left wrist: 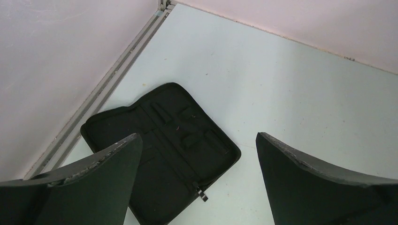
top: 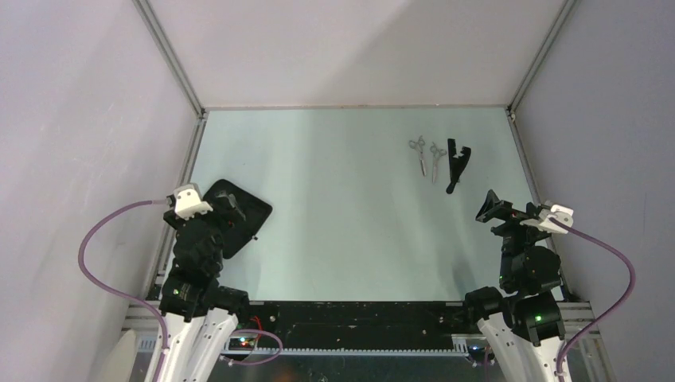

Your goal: Sort the hair-cutting tools

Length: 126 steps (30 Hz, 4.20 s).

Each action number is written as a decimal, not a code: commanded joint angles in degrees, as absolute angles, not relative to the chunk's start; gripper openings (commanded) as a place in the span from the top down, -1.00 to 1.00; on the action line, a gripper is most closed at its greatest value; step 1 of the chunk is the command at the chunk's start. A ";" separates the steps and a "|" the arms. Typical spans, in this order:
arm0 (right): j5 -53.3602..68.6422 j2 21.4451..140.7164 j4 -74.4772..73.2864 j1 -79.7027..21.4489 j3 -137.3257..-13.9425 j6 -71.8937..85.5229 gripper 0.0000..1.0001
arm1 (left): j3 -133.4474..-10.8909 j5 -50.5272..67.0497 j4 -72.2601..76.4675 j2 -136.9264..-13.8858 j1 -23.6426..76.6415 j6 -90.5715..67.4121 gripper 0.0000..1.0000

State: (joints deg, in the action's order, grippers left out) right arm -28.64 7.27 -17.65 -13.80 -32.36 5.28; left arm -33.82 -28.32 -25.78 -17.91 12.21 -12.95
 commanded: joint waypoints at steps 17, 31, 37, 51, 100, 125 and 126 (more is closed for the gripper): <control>-29.75 6.11 -16.54 -13.83 -32.38 8.16 -0.99 | -42.07 -24.23 -34.47 -40.44 12.31 -25.45 -0.97; -26.91 3.69 -16.79 -15.20 -31.91 8.21 -0.98 | -54.49 -22.80 -31.29 -78.22 12.35 -36.28 -0.97; -27.01 2.88 -16.79 -15.67 -31.69 8.11 -0.99 | -59.08 -22.79 -30.73 -88.43 12.31 -38.80 -0.88; -26.93 1.98 -16.73 -15.97 -31.55 8.17 -0.99 | -58.14 -16.03 -28.45 -96.36 12.39 -40.79 -0.18; -17.86 7.64 -18.08 -16.07 -33.96 11.62 -0.99 | -67.57 1.62 -3.50 -91.35 35.83 -52.61 -0.80; -10.03 52.28 -33.70 -12.74 -56.29 21.91 -0.98 | -54.34 -26.55 -39.28 -26.62 13.01 -17.27 -0.99; -9.14 53.52 -32.92 -11.99 -56.49 22.43 -0.99 | -53.41 -27.27 -38.89 -25.35 13.05 -16.58 -0.99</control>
